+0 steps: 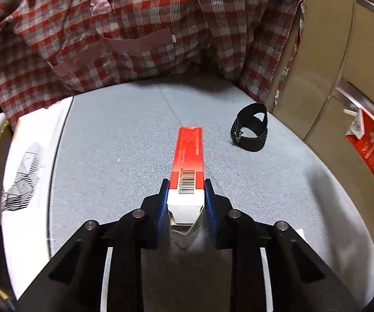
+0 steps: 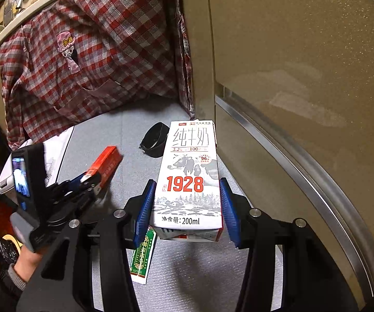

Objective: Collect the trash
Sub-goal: 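Carry the milk carton and red box in both grippers over the bin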

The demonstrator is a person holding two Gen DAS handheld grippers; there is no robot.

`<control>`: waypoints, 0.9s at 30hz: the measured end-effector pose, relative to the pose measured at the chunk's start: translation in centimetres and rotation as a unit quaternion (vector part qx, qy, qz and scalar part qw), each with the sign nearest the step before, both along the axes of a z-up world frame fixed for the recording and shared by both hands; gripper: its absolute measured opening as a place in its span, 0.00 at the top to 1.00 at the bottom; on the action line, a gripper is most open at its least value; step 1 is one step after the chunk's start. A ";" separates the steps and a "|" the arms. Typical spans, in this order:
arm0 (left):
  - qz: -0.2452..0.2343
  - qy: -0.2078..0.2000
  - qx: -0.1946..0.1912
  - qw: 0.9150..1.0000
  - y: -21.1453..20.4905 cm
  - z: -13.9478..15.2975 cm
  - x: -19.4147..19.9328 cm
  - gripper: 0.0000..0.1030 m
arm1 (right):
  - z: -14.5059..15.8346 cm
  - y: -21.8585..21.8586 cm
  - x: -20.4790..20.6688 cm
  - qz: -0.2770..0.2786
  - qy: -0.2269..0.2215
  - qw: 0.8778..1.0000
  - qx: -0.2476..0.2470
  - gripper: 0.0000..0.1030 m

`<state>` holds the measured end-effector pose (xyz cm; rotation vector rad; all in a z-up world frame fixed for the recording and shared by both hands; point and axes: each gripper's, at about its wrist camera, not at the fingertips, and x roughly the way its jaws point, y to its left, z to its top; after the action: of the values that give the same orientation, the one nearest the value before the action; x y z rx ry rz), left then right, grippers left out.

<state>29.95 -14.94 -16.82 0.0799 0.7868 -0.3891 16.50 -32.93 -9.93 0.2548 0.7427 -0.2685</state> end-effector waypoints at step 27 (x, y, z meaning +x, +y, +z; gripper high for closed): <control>0.111 -0.069 0.009 0.991 12.9 13.6 -17.7 0.76 | 2.8 7.7 -3.9 0.099 -0.041 0.994 0.015 0.53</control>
<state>12.26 -2.03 -3.25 0.0348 0.6554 -0.1646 12.55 -25.20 -7.11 0.2186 0.6851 -0.0583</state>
